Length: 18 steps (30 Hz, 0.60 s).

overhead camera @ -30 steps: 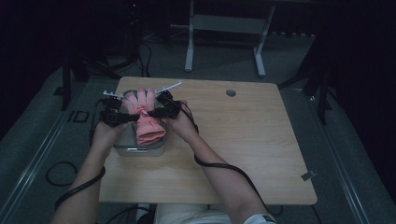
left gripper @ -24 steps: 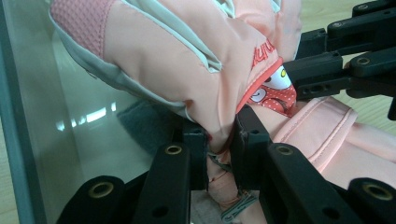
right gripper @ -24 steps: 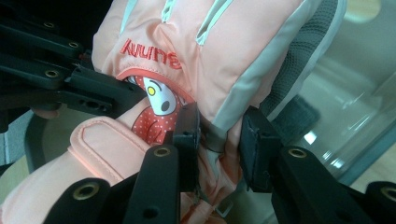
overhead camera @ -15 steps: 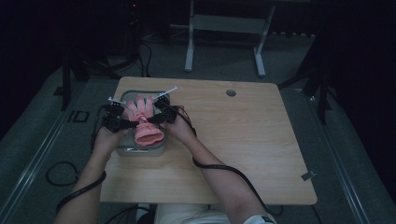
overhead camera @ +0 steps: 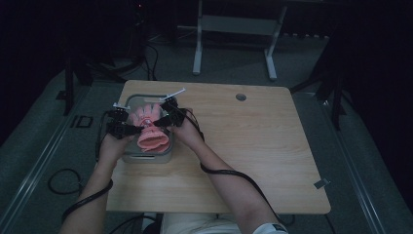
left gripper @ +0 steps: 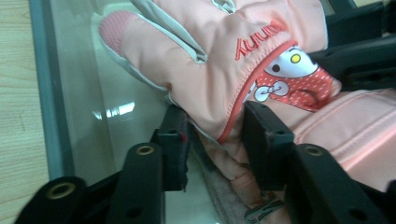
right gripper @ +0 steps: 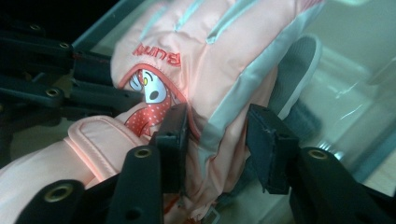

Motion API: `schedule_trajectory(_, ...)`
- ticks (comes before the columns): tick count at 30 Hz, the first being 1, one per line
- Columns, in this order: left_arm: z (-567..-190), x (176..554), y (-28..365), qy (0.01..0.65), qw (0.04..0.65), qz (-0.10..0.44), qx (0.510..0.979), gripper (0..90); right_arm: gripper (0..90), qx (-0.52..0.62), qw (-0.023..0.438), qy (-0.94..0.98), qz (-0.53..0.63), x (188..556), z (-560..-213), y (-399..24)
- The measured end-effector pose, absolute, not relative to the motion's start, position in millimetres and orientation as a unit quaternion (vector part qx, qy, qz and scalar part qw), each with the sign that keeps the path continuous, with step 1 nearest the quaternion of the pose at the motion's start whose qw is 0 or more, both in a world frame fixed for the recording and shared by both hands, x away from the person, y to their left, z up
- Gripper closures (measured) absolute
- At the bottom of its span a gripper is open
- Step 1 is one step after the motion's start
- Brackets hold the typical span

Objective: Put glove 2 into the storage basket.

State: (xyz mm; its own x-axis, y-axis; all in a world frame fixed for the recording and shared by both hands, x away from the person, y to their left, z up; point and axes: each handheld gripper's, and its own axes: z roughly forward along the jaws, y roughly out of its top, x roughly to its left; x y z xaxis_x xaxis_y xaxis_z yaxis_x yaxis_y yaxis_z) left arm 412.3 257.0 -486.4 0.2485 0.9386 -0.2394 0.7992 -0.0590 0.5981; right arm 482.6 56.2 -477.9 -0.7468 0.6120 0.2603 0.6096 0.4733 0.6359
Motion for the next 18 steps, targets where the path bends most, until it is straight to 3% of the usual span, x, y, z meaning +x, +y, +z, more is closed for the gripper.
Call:
schedule_trajectory(3, -487, 412, 257, 0.61, 0.318, 0.115, 0.717, 49.3, 54.2, 0.348, 0.017, 0.859, 0.375, 480, -470, 54)
schedule_trajectory(10, -486, 410, 254, 0.607, 0.319, 0.122, 0.717, 47.2, 52.3, 0.344, 0.029, 0.856, 0.386, 478, -461, 44)
schedule_trajectory(16, -484, 410, 261, 0.616, 0.329, 0.118, 0.706, 36.0, 49.9, 0.345, 0.019, 0.849, 0.399, 476, -459, 34)
schedule_trajectory(18, -483, 410, 260, 0.613, 0.319, 0.138, 0.709, 30.0, 47.6, 0.342, 0.017, 0.847, 0.406, 475, -457, 32)
